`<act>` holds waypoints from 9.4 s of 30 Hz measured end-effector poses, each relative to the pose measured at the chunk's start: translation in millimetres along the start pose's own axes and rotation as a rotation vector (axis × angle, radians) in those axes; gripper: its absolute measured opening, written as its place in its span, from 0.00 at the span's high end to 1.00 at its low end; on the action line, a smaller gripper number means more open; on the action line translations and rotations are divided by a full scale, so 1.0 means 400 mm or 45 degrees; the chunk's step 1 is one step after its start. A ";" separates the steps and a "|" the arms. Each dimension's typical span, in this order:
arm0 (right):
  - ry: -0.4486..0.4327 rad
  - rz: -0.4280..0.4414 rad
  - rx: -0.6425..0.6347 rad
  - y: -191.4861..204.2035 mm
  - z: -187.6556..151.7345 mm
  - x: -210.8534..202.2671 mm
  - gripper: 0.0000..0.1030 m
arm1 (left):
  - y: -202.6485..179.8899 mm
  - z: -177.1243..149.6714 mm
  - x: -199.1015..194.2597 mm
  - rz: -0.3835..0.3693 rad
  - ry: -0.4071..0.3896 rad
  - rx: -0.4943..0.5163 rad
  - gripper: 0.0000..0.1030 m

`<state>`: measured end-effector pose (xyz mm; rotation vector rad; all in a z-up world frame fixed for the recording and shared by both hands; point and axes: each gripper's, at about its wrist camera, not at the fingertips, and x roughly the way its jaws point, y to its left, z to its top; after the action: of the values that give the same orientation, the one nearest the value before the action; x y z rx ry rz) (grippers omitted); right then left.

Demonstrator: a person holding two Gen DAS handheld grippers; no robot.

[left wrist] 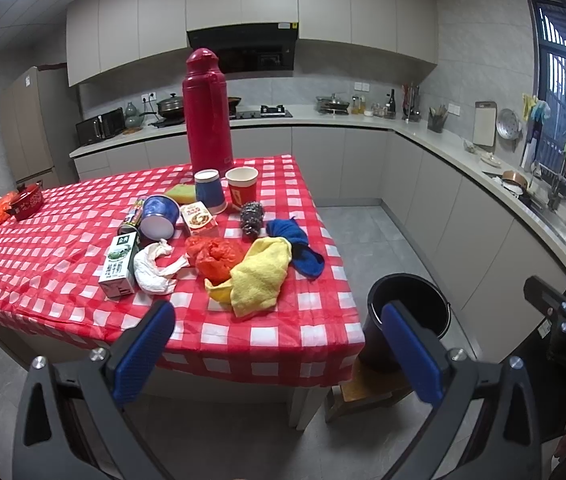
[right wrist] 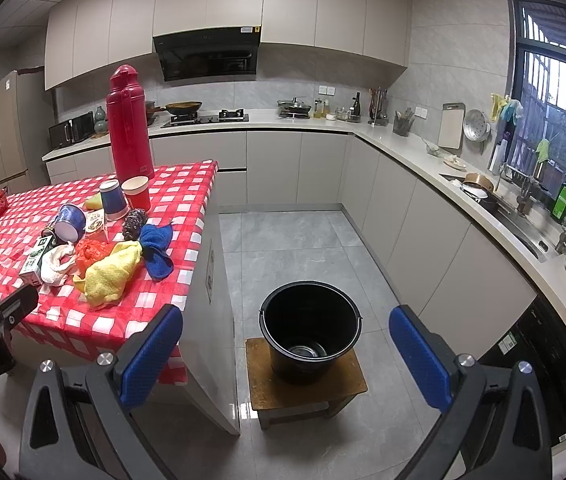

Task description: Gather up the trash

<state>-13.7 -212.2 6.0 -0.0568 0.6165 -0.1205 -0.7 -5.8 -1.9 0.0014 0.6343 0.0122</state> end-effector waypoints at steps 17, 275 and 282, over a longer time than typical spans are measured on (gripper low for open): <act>0.001 0.001 0.000 -0.001 0.002 0.003 0.00 | -0.001 0.000 0.001 -0.003 0.001 -0.004 0.00; 0.249 0.065 0.152 -0.368 -0.056 0.437 0.00 | -0.397 0.034 0.335 -0.172 0.267 0.118 0.00; 0.203 0.154 0.097 -0.240 0.009 0.394 0.00 | -0.259 0.068 0.277 -0.084 0.164 0.059 0.00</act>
<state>106.6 -327.7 -73.0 0.0640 0.7720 -0.0315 106.0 -108.1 -46.3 0.0247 0.7630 -0.0670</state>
